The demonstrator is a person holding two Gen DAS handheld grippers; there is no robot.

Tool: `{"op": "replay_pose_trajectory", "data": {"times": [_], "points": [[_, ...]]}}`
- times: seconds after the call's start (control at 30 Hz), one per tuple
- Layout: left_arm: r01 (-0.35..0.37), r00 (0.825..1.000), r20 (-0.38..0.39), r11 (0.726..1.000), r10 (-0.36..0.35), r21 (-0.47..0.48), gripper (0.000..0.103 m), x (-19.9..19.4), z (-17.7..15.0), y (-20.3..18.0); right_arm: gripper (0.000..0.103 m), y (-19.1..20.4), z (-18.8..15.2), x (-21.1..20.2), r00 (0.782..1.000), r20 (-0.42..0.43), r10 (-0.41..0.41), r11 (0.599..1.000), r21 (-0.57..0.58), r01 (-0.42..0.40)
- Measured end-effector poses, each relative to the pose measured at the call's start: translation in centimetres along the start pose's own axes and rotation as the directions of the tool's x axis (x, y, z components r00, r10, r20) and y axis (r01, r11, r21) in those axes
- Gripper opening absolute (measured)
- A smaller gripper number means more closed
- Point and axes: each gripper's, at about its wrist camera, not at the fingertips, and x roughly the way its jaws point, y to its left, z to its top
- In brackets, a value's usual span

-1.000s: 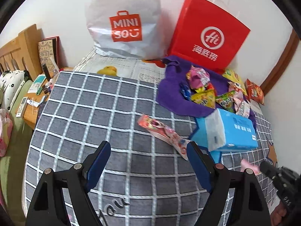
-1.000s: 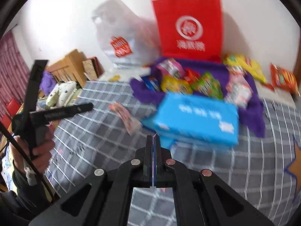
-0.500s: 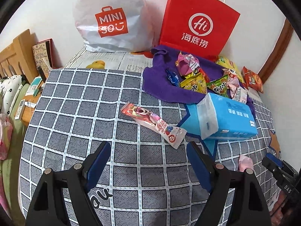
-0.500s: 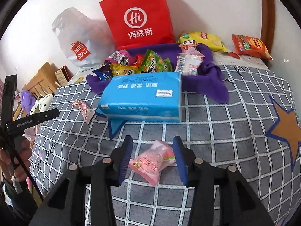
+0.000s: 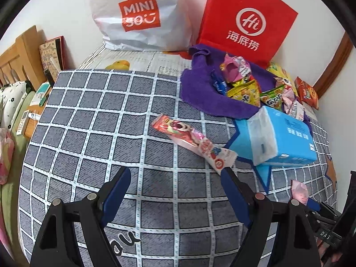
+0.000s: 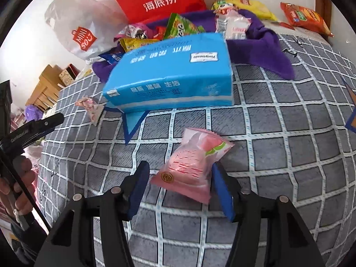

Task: Organize snacks
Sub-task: 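Grasp the pink peach packet with the right gripper while the left grasps the Lotso candy stick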

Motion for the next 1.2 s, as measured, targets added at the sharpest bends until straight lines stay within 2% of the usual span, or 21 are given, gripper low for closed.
{"op": "replay_pose_trajectory", "data": {"times": [0.3,0.33,0.4,0.47,0.6,0.73,0.8,0.93,1.0,1.1,1.13,1.2], "points": [[0.022,1.0,-0.013,0.999,-0.023,-0.026,0.082,1.8,0.6,0.3,0.057,1.4,0.9,1.5,0.99,0.056,-0.13,0.987,-0.084,0.134],[0.023,1.0,-0.015,0.999,-0.023,-0.026,0.082,2.0,0.7,0.2,0.054,1.3,0.9,1.7,0.986,0.073,-0.151,0.984,-0.087,0.158],[0.016,1.0,-0.021,1.0,-0.017,-0.023,0.082,2.5,1.1,-0.3,0.042,1.3,1.1,1.9,0.977,0.102,-0.187,0.974,-0.108,0.198],[0.011,1.0,-0.026,1.0,-0.011,-0.021,0.082,3.0,1.4,-0.6,0.041,1.1,1.0,1.9,0.967,0.128,-0.222,0.96,-0.147,0.24],[0.011,1.0,-0.027,0.999,-0.012,-0.037,0.081,4.0,2.0,-1.1,0.04,-1.2,0.7,0.9,0.962,0.153,-0.225,0.96,-0.136,0.246],[-0.005,1.0,-0.028,0.998,0.003,-0.063,0.08,5.2,2.8,-1.6,0.04,-4.3,0.3,-0.1,0.941,0.199,-0.272,0.952,-0.089,0.294],[-0.013,0.999,-0.04,0.997,0.01,-0.071,0.08,6.1,3.1,-2.0,0.04,-5.5,0.2,-0.3,0.939,0.216,-0.266,0.957,-0.062,0.285],[-0.043,0.999,-0.015,0.996,0.042,-0.073,0.079,6.9,3.5,-2.7,0.041,-5.3,0.3,-0.1,0.928,0.247,-0.28,0.949,-0.075,0.307],[-0.064,0.998,-0.005,0.995,0.063,-0.074,0.076,7.1,3.7,-2.9,0.041,-5.1,0.4,0.1,0.927,0.247,-0.282,0.948,-0.077,0.308],[-0.126,0.992,0.017,0.99,0.127,-0.056,0.061,7.3,3.7,-3.3,0.042,-5.5,0.5,0.1,0.933,0.244,-0.265,0.955,-0.064,0.288],[-0.177,0.984,0.022,0.984,0.177,-0.029,0.048,7.4,3.6,-3.6,0.042,-5.3,0.6,0.2,0.931,0.245,-0.271,0.953,-0.069,0.295],[-0.212,0.977,0.038,0.977,0.212,0.014,0.034,7.4,3.5,-4.1,0.042,-5.2,0.4,0.1,0.929,0.247,-0.277,0.95,-0.075,0.303]]}}
